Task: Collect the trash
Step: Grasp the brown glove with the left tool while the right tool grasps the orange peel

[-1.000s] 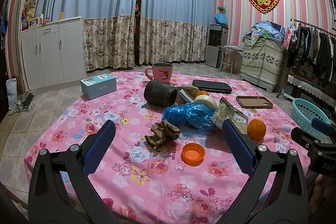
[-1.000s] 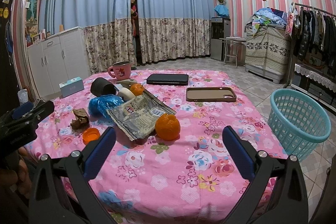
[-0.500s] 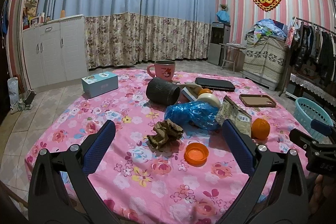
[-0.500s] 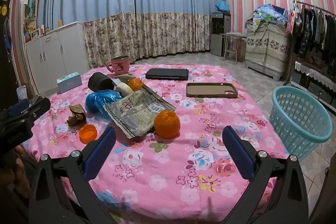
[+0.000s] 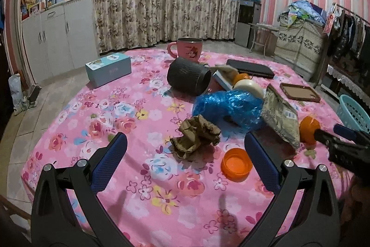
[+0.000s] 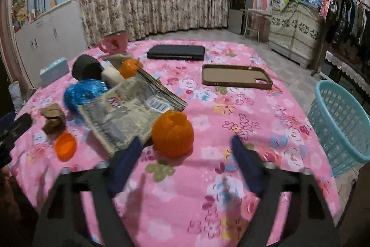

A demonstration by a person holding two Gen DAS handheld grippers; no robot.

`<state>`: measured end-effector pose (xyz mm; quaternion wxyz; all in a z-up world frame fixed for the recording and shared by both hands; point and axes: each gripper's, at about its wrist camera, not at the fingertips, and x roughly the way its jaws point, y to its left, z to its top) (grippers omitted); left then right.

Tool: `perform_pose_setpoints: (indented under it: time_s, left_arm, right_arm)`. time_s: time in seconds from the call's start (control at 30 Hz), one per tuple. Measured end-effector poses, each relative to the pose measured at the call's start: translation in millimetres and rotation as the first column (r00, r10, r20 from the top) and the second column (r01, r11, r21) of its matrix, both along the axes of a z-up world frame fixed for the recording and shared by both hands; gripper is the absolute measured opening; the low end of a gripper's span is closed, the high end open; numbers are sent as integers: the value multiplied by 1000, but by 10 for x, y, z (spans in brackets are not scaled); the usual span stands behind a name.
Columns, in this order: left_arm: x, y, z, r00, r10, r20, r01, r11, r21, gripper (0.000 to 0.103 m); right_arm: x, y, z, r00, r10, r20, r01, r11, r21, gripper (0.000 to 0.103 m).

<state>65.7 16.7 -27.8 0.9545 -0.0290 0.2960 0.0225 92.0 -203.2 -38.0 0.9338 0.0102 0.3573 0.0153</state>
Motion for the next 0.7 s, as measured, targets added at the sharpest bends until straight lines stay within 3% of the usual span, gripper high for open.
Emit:
perform_pose_setpoints:
  time_s: [0.07,0.13,0.23,0.5,0.6,0.63,0.7]
  left_arm:
    - [55,3,-36,1000,-4,-25,4,1000,-6,98]
    - [172,15,-95,998,-16,-65,15,1000,-17,98]
    - [308,0,-186,993,-26,-116,23,999,-22,98]
    - [595,16,-347,981,-11,-193,8,1000,-20,96]
    - [672,19,-404,973,-40,-229,30,998,-48,72]
    - [679,22,-422,971,-44,-236,33,998,-52,59]
    - [662,14,-411,973,-49,-227,39,998,-49,54]
  right_arm:
    - [124,7,-51,999,15,-35,-14,1000,28,62]
    - [222,44,-85,999,27,-47,-25,999,29,61]
    - [341,76,-150,996,52,-77,-47,997,64,46]
    - [260,18,-52,998,61,-28,-57,989,135,40]
    - [189,1,14,998,67,-2,-66,988,143,40]
    - [176,-12,29,998,65,2,-65,987,150,40]
    - [142,-51,52,998,61,5,-61,985,162,40]
